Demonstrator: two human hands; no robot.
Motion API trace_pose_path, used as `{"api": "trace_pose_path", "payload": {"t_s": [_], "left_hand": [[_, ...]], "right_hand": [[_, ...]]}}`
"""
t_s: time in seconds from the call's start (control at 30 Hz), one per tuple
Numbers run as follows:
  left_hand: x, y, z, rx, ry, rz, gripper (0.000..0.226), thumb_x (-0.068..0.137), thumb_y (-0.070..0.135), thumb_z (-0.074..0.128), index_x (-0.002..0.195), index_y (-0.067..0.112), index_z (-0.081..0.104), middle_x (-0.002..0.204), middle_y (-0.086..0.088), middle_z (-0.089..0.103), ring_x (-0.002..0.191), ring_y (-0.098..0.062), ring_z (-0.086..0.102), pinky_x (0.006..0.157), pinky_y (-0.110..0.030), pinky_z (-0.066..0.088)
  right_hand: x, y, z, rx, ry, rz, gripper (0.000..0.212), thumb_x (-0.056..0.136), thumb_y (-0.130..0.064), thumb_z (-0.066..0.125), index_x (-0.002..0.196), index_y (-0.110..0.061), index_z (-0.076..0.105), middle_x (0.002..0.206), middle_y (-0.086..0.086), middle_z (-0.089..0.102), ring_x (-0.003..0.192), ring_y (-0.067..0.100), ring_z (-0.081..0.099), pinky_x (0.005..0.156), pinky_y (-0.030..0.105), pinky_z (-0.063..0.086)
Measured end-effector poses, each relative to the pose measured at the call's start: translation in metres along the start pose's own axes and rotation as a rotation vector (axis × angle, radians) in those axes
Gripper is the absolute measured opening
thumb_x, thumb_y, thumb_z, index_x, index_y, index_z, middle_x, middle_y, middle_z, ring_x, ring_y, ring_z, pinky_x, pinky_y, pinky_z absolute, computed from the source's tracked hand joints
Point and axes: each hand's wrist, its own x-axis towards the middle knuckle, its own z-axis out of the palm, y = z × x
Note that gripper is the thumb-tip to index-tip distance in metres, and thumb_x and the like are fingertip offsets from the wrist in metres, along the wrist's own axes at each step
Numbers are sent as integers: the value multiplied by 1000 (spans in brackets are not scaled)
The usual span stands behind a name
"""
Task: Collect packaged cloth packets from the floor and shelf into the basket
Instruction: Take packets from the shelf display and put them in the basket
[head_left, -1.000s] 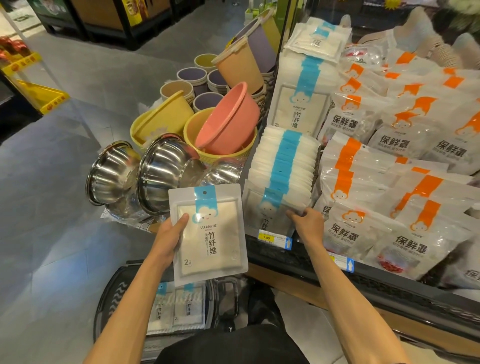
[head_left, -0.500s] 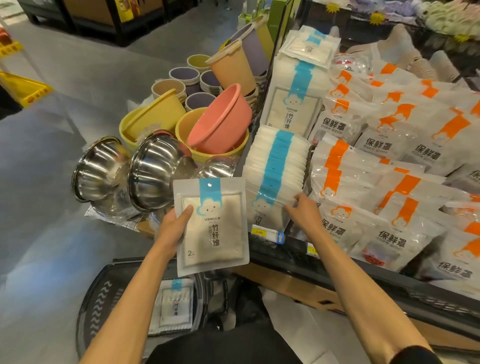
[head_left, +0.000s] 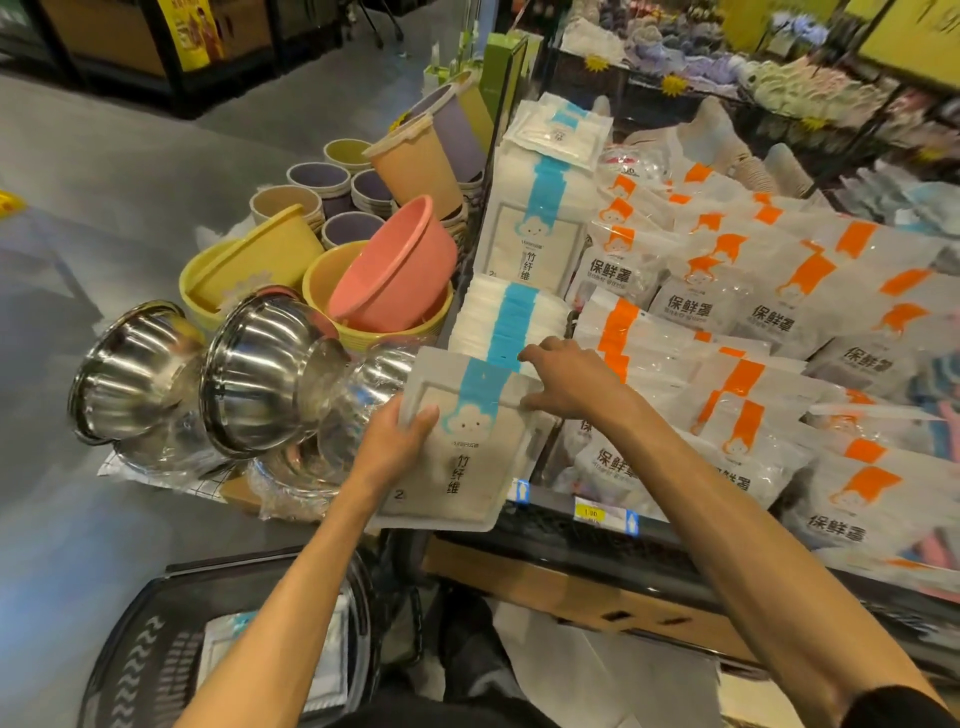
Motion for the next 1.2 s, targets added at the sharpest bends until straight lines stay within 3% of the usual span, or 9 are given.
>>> {"api": "trace_pose_path", "payload": {"t_s": [0.17, 0.3, 0.4, 0.47, 0.63, 0.73, 0.87, 1.03, 1.2], "left_hand": [[11, 11, 14, -37, -113, 121, 22, 98, 31, 60, 107, 12, 65, 95, -6, 72, 84, -20, 71, 68, -35, 58], [21, 14, 22, -88, -107, 141, 14, 100, 27, 61, 107, 16, 65, 90, 7, 74, 81, -9, 70, 66, -25, 55], [29, 18, 27, -169, -120, 95, 17, 99, 31, 61, 112, 21, 66, 99, 1, 75, 90, -17, 73, 73, -35, 59], [34, 20, 30, -181, -106, 104, 18, 98, 32, 63, 110, 19, 67, 96, 2, 75, 87, -15, 72, 71, -33, 59], [56, 0, 33, -145, -59, 73, 19, 95, 29, 68, 99, 10, 66, 91, -3, 72, 83, -18, 68, 70, -36, 54], [67, -32, 24, 180, 27, 60, 55, 81, 56, 61, 112, 11, 62, 111, 0, 65, 104, -19, 62, 83, -31, 51], [65, -84, 16, 604, -43, 19, 108, 75, 85, 44, 151, 9, 34, 153, -11, 38, 140, -29, 37, 111, -52, 37], [61, -118, 18, 834, -209, -73, 123, 77, 78, 60, 161, 15, -4, 169, -3, -4, 156, -24, 1, 124, -51, 19], [60, -115, 16, 816, -220, -102, 126, 76, 77, 63, 161, 15, -6, 169, -6, -5, 156, -25, 1, 125, -49, 16]], "right_hand": [[-1, -3, -18, 130, -70, -52, 70, 86, -42, 73, 144, -16, 43, 134, 8, 55, 120, 29, 54, 89, 36, 46], [-3, 6, -33, 291, -89, -14, 69, 84, -39, 76, 143, -16, 49, 140, 5, 56, 123, 25, 55, 95, 33, 46], [-1, 13, -39, 359, -100, 12, 45, 83, -37, 78, 116, -8, 68, 116, 10, 69, 102, 28, 65, 88, 47, 54], [2, 18, -41, 361, -86, 35, 45, 80, -39, 79, 106, -4, 71, 107, 14, 71, 96, 31, 66, 84, 51, 55], [17, 28, -45, 366, -80, 78, 37, 79, -39, 81, 101, -10, 74, 101, 9, 74, 92, 28, 68, 81, 46, 57], [27, 29, -37, 360, -24, 113, 37, 77, -40, 82, 94, -8, 74, 91, 10, 72, 84, 28, 66, 64, 36, 48], [39, 23, -15, 296, 4, 135, 33, 78, -40, 81, 89, -11, 72, 78, 1, 59, 76, 23, 57, 54, 31, 35], [52, 18, 11, 272, 5, 158, 45, 79, -37, 81, 59, -23, 42, 61, -6, 44, 70, 24, 51, 48, 30, 28], [63, 10, 30, 283, 13, 160, 29, 78, -37, 81, 81, -13, 65, 79, 1, 61, 78, 24, 59, 58, 31, 43]]}}
